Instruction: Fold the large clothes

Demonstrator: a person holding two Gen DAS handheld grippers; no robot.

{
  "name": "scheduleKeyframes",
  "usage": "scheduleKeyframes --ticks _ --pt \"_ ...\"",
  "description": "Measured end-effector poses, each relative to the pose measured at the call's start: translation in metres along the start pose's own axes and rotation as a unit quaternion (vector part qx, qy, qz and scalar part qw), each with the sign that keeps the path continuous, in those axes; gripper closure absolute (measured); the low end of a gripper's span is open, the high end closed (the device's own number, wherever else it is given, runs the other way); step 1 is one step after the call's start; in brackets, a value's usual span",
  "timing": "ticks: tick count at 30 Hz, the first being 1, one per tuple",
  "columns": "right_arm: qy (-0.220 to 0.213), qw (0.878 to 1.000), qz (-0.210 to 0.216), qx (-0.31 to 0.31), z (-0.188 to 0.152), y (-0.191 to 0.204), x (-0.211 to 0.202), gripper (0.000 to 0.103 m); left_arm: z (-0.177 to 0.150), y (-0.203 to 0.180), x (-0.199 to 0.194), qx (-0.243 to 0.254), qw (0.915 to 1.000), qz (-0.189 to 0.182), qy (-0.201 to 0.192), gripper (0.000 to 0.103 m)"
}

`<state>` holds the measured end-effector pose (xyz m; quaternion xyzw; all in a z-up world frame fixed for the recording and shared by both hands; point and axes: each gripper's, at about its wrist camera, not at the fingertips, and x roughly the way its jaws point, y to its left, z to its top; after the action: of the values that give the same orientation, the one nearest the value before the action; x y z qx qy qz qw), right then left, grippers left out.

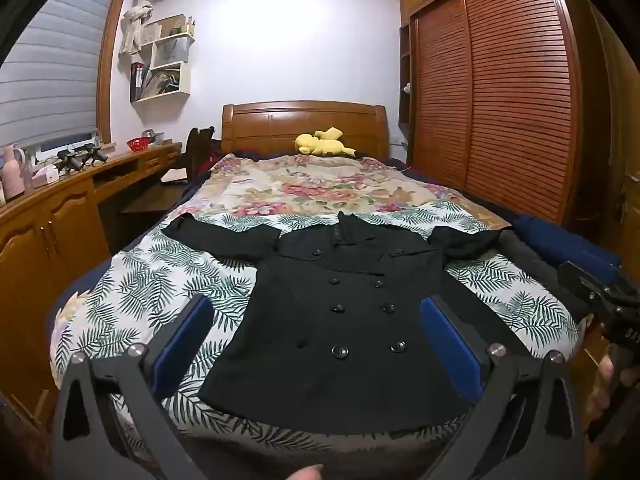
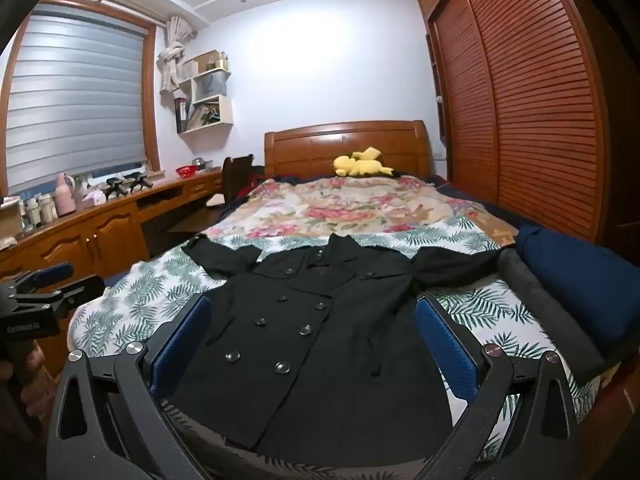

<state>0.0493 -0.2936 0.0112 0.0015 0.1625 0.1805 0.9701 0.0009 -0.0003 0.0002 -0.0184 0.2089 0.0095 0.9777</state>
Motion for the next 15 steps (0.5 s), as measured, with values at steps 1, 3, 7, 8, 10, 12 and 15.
scheduleKeyframes --ticks 1,3,7,8,10,12,15 --pt "0.003 1.0 0.0 0.0 0.0 0.0001 0.0 0.0 0.0003 -0.0001 0.0004 0.003 1.0 0.0 0.0 0.0" --pt "0.002 1.0 0.0 0.0 -0.0001 0.0 -0.0001 0.0 -0.0002 -0.001 0.0034 -0.001 1.0 0.004 0.001 0.0" --pt "0.002 1.0 0.001 0.0 -0.0001 0.0005 0.0002 0.0 -0.0021 -0.0013 -0.0016 0.003 0.9999 0.006 -0.009 0.0" --pt "0.002 1.0 0.001 0.0 0.0 0.0006 0.0007 0.0 -0.0024 -0.0005 -0.0008 0.001 1.0 0.006 -0.007 0.0" --pt "-0.001 1.0 0.0 0.0 -0.001 0.0007 -0.0016 0.0 -0.0048 0.0058 -0.0016 -0.002 1.0 0.004 -0.009 0.0" --pt "0.0 1.0 0.0 0.0 -0.0011 0.0009 -0.0009 0.0 -0.0043 0.0051 -0.0019 0.0 0.9999 0.007 -0.009 0.0" --pt "0.0 1.0 0.001 0.0 -0.0011 0.0011 0.0002 0.0 -0.0036 0.0036 -0.0025 0.002 0.9999 0.009 -0.01 0.0"
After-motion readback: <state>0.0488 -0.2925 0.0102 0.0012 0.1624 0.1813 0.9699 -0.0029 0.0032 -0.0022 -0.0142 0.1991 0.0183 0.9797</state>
